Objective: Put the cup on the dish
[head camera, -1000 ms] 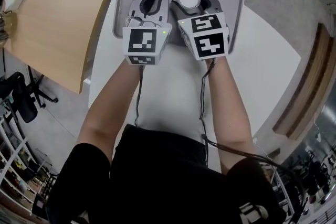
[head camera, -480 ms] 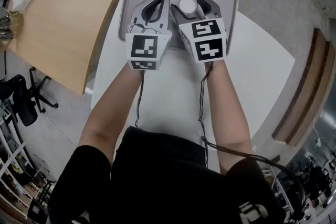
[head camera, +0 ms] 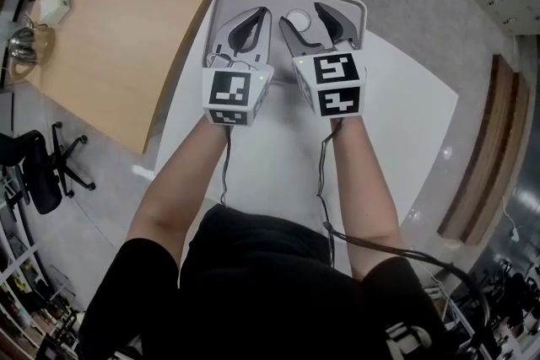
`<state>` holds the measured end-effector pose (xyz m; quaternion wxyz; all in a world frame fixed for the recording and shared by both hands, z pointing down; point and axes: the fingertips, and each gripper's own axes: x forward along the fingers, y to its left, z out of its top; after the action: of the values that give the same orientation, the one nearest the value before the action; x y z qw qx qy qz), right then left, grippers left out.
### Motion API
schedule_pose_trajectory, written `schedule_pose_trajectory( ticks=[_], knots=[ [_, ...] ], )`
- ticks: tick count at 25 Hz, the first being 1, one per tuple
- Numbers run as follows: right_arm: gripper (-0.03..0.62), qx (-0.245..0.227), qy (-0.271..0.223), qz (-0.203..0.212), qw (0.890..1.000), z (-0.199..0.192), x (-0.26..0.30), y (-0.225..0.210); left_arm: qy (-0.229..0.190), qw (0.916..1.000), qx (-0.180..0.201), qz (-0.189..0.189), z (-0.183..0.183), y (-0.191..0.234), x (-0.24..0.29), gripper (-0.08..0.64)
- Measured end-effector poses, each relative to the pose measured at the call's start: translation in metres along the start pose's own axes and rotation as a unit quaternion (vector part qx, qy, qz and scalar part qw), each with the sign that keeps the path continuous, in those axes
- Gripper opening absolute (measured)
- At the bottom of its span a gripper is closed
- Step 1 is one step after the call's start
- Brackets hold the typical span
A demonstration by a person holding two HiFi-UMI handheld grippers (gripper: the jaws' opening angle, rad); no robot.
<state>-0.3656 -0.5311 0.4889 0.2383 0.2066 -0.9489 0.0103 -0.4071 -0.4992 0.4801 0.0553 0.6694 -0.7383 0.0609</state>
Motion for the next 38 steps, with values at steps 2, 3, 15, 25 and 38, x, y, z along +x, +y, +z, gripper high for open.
schedule_pose_trajectory(
  ticks=[2,3,15,25,38],
  knots=[
    [0.252,-0.005,-0.016,-0.007,1.0,0.014,-0.019,0.004,-0.009,0.9999,-0.002,-0.005,0.015,-0.006,-0.013,0.008],
    [0.251,-0.008,-0.025,-0.01,1.0,0.023,-0.029,0.007,-0.014,0.9999,-0.005,-0.007,0.023,-0.008,-0.019,0.008],
    [0.034,-0.015,-0.116,-0.075,0.99,0.101,-0.171,0.049,-0.056,0.9979,-0.007,-0.033,0.121,-0.056,-0.119,0.008],
    [0.02,-0.008,-0.18,-0.114,0.977,0.111,-0.272,0.088,-0.096,0.9941,0.025,-0.045,0.163,-0.105,-0.2,0.008],
    [0.014,-0.032,-0.201,-0.083,0.976,0.094,-0.357,0.108,-0.091,0.9946,0.021,-0.045,0.181,-0.179,-0.262,0.008]
  ],
)
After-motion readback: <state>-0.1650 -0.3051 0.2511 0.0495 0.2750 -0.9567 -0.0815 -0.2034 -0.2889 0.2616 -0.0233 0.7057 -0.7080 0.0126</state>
